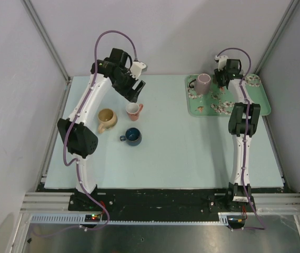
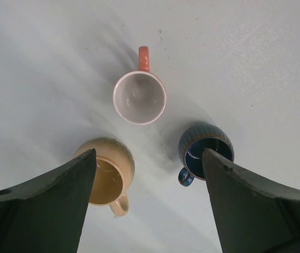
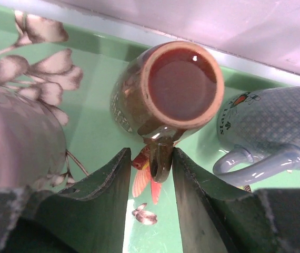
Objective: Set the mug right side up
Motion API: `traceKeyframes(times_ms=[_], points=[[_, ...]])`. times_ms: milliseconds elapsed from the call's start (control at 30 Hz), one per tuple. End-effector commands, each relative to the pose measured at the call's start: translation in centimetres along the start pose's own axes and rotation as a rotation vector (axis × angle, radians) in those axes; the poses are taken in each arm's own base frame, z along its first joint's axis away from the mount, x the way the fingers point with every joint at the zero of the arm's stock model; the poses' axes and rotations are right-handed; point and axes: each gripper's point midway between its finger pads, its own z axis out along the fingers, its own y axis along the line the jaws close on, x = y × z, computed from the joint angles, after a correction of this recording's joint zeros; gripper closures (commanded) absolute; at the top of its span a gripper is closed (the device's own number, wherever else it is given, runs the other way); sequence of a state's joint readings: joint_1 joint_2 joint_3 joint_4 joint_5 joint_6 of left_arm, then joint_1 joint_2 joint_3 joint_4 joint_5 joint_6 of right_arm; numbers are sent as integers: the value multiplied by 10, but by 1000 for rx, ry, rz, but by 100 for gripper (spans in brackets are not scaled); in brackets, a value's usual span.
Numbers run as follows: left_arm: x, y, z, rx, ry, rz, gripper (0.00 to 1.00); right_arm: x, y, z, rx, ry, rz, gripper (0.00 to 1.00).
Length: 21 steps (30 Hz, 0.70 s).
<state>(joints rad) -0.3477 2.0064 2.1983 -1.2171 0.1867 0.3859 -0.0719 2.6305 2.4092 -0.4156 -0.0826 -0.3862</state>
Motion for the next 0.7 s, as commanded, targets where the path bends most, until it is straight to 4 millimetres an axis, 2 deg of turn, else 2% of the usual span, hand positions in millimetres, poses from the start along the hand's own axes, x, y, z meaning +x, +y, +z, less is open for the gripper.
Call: traceKeyframes(times_ms=[0,233,400,500,667], points=[[-13,15,-26,-51,-64,18,14,4,-10,6,43,16,-117,59],[-20,22,-28,-61,-87,26,14,0,-24,11,109,-5,-144,58],[-23,26,-27,-76,-89,33,14,-11,-28,13,126,-55,-148,65],[-24,28,-28,-85,-91,42,13,-20,-18,14,82,-90,-162,66],[-23,32,-27,-98,-85,48,13,-23,-15,17,77,-99,-189,69]])
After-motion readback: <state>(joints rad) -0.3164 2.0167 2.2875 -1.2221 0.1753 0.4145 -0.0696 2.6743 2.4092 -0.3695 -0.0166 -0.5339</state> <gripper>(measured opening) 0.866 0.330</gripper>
